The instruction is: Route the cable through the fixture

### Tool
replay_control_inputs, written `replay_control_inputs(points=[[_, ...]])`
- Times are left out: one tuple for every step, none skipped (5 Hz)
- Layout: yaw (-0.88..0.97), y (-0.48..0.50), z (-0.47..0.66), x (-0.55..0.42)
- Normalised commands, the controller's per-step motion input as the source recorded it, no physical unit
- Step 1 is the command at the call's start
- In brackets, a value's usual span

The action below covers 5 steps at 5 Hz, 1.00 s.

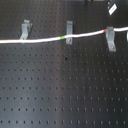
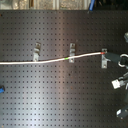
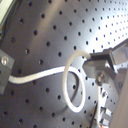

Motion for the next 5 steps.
replay_control_inputs(points=[[-0.85, -0.132, -0.38, -0.040], [-0.71, -0.245, -0.48, -0.047], [-0.60, -0.367, -0.30, -0.059], [-0.71, -0.321, -0.11, -0.151], [-0.17, -0.667, 0.01, -0.458]])
